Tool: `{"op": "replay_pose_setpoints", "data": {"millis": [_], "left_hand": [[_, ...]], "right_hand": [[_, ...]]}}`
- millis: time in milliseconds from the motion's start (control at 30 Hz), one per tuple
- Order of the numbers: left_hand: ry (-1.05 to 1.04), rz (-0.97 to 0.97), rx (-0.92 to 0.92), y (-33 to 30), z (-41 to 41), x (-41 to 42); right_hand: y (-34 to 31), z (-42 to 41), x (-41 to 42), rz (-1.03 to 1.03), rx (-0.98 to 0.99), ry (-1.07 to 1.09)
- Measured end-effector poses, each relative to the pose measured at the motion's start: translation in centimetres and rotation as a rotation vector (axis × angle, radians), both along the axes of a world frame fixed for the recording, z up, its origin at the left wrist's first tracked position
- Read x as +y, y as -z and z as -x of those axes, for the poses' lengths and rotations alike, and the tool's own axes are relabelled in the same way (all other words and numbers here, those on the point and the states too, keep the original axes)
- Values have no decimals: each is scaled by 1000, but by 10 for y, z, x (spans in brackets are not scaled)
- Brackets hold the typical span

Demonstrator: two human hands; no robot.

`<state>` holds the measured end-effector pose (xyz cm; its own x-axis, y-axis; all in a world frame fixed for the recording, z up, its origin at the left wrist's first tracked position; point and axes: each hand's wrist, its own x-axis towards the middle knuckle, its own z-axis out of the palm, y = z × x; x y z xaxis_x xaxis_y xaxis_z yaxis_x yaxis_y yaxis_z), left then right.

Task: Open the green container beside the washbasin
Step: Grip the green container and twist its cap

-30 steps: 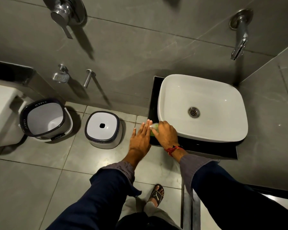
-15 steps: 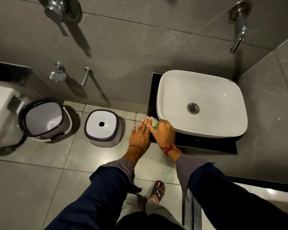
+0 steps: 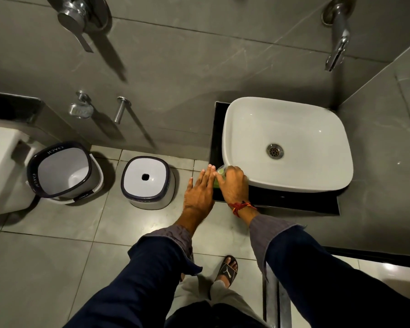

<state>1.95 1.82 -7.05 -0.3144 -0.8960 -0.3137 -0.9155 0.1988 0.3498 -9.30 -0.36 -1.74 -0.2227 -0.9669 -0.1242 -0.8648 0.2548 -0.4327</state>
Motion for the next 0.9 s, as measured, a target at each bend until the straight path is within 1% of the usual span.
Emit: {"op": "replay_pose_setpoints", "data": {"millis": [67, 233, 433, 500, 567, 633, 700, 733, 800, 900], "left_hand": [[-7, 1, 4, 0, 1, 4], [5, 17, 14, -7, 10, -2], [10, 4, -13, -4, 7, -8], [8, -5, -13, -1, 5, -4], [7, -16, -11, 2, 4, 0], [10, -19, -16, 2, 3, 0], [0, -10, -8, 1, 2, -1], [-7, -5, -5, 0, 1, -2], [-14, -3, -1, 0, -1, -1], [-12, 3, -4, 0, 1, 2]], "right_hand": [[3, 2, 6, 35, -62, 6], [4, 13, 5, 67, -132, 13], [4, 2, 7, 75, -150, 111], [4, 0, 12, 81, -114, 136], [2, 5, 15, 156, -16, 67], [-2, 14, 10, 242, 76, -121], [-8, 23, -3, 190, 194, -347], [-10, 25, -9, 151, 240, -424], [-9, 28, -15, 105, 254, -484], [-8, 27, -15, 89, 217, -480]]}}
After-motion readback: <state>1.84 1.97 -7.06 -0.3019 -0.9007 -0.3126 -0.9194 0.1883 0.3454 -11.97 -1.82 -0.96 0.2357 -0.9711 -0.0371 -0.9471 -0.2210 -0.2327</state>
